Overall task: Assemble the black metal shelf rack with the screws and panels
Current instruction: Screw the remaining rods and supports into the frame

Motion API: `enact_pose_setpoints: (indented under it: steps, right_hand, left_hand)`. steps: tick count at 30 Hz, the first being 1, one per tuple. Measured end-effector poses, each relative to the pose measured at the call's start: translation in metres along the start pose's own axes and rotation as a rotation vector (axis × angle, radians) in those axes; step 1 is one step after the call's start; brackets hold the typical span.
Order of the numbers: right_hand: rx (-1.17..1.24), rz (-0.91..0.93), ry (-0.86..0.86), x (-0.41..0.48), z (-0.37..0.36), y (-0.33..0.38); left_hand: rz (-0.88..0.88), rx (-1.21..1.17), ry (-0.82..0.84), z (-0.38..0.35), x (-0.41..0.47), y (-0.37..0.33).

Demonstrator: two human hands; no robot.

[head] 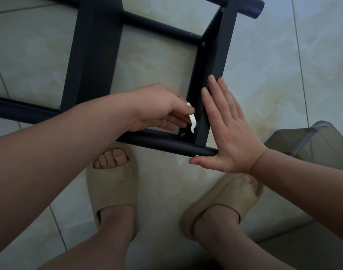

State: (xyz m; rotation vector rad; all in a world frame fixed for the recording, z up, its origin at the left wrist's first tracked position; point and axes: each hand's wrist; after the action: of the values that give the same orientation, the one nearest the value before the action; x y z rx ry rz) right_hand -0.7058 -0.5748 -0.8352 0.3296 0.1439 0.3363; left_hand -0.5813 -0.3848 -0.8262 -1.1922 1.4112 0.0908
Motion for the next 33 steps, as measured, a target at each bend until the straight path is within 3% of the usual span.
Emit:
enact_pose_setpoints:
  steps: [9,21,33]
  right_hand:
    - [0.008,-0.001,0.004,0.0,0.0,0.0]
    - [0.011,0.004,-0.003,0.001,0.0,-0.001]
    - [0.011,0.003,0.001,0.001,0.0,-0.001]
  left_hand:
    - [-0.02,0.142,-0.187,-0.006,0.004,0.0]
    - [0.03,0.038,-0.124,-0.011,0.002,-0.008]
    - [0.055,0.14,-0.109,-0.009,-0.001,-0.007]
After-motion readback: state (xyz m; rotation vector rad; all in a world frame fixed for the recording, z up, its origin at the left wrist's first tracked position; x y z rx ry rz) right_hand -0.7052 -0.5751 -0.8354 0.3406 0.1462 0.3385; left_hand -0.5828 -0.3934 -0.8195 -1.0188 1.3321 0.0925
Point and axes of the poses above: each hand's wrist, its own x-axis towards the middle knuckle, its own z-axis out of the back of the hand, y = z × x, and after that the axes turned 4 degrees about -x, right-handed
